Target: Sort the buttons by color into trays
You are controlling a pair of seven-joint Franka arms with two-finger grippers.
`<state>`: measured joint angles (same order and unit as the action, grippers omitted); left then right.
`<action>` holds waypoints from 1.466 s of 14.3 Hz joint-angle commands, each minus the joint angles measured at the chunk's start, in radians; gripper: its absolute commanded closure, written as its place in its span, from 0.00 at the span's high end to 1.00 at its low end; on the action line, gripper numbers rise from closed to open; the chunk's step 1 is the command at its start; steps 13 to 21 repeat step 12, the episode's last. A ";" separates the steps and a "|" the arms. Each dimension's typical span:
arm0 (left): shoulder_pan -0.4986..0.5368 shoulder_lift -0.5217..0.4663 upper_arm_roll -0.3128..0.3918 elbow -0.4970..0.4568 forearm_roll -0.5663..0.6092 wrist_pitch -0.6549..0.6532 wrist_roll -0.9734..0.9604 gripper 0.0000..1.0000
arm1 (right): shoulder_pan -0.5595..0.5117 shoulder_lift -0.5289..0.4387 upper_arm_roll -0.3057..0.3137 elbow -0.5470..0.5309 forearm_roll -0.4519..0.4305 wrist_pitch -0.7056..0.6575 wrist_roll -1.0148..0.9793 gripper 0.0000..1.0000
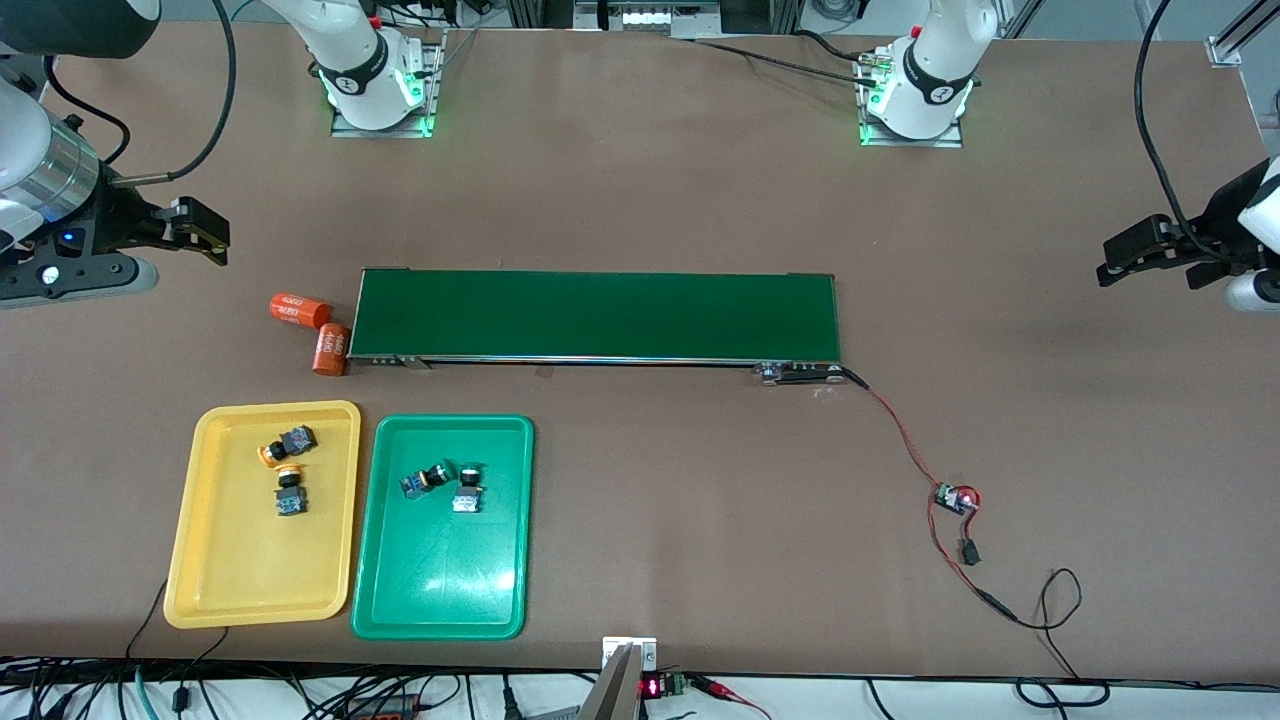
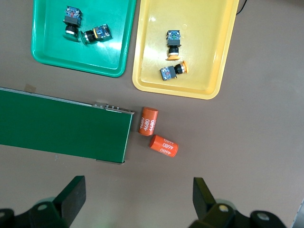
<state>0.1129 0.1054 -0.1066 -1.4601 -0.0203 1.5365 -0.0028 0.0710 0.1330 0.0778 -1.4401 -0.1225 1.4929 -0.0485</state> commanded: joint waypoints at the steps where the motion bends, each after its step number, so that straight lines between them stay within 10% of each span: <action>1: -0.002 -0.013 0.002 0.001 -0.006 -0.021 -0.019 1.00 | -0.002 -0.013 0.003 -0.011 -0.003 0.006 -0.001 1.00; 21: -0.002 -0.013 -0.018 0.003 -0.004 -0.022 -0.019 1.00 | 0.000 -0.012 0.002 -0.008 0.069 0.006 0.003 1.00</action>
